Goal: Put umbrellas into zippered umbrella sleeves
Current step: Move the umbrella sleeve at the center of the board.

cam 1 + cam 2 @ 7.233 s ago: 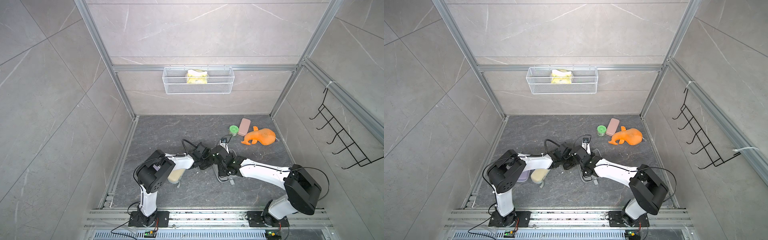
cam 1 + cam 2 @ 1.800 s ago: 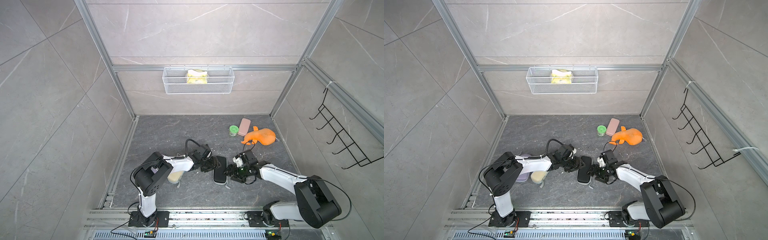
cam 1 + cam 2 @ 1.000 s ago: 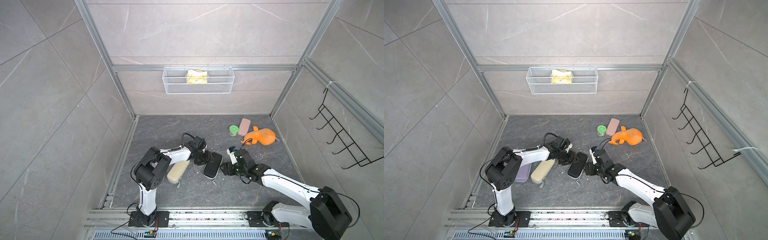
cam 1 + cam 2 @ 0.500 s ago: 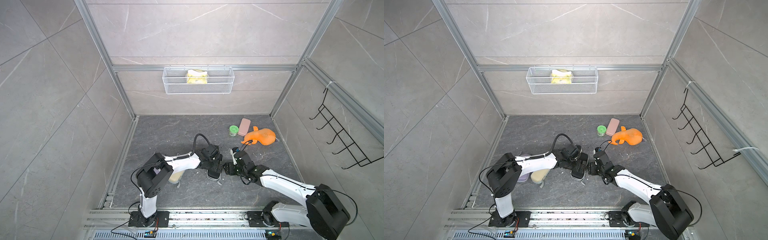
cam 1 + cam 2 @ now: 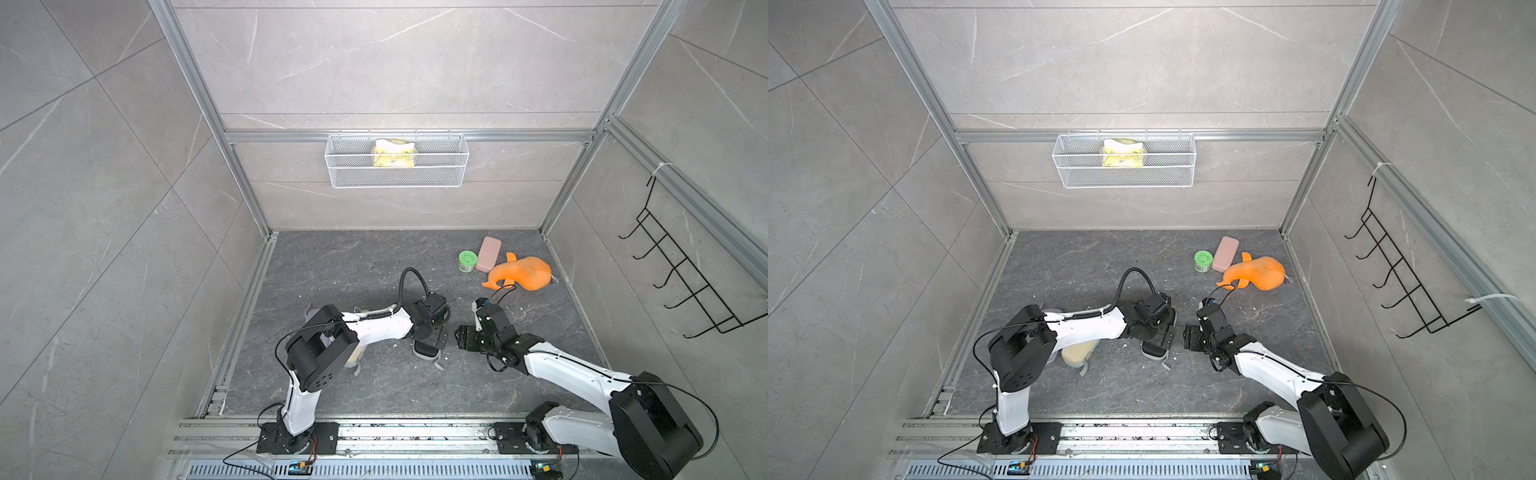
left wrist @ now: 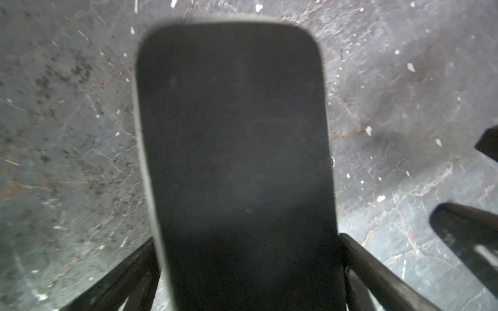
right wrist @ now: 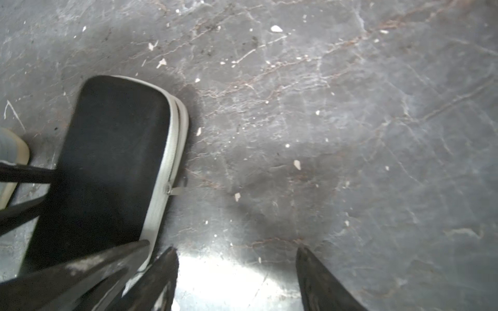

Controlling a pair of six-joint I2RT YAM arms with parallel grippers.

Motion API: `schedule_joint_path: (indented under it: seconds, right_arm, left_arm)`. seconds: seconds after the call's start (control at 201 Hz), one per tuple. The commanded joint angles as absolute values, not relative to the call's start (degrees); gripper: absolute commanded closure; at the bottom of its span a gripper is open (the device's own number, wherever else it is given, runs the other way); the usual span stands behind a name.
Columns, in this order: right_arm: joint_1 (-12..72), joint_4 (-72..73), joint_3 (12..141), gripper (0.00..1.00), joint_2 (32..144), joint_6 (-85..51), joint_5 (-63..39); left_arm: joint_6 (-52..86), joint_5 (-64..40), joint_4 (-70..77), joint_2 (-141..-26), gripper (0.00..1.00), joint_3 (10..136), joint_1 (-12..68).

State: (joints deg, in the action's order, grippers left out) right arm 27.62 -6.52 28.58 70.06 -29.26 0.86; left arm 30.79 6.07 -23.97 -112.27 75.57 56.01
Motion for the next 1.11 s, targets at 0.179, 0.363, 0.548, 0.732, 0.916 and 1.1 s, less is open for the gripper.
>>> schedule_joint_path:
  seconds: [0.179, 0.363, 0.548, 0.732, 0.916, 1.1]
  right_arm:
    - [26.0, -4.4, 27.6, 0.30, 70.1, -31.7, -1.7]
    - [26.0, -1.7, 26.8, 0.31, 69.8, -30.2, -3.3]
    - [26.0, 2.4, 25.9, 0.32, 69.5, -27.6, -5.9]
    - [29.9, 8.9, 23.7, 0.33, 68.7, -21.4, -5.2]
    - [37.7, 14.2, 22.8, 0.32, 69.9, -12.6, -0.3]
    - [44.1, 17.6, 22.8, 0.37, 74.7, -7.4, 3.0]
  left_arm:
    - [34.6, 10.1, -25.5, -114.6, 0.01, 76.6, 57.6]
    - [25.7, 10.8, -25.9, -113.3, 0.10, 74.9, 58.3]
    - [16.0, 5.8, -25.4, -109.8, 0.12, 71.2, 55.9]
    - [9.3, -4.7, -25.1, -106.6, 0.13, 67.6, 50.1]
    - [3.6, -11.6, -26.1, -105.0, 0.13, 67.1, 45.7]
    - [1.9, -13.6, -28.3, -106.3, 0.15, 68.2, 44.3]
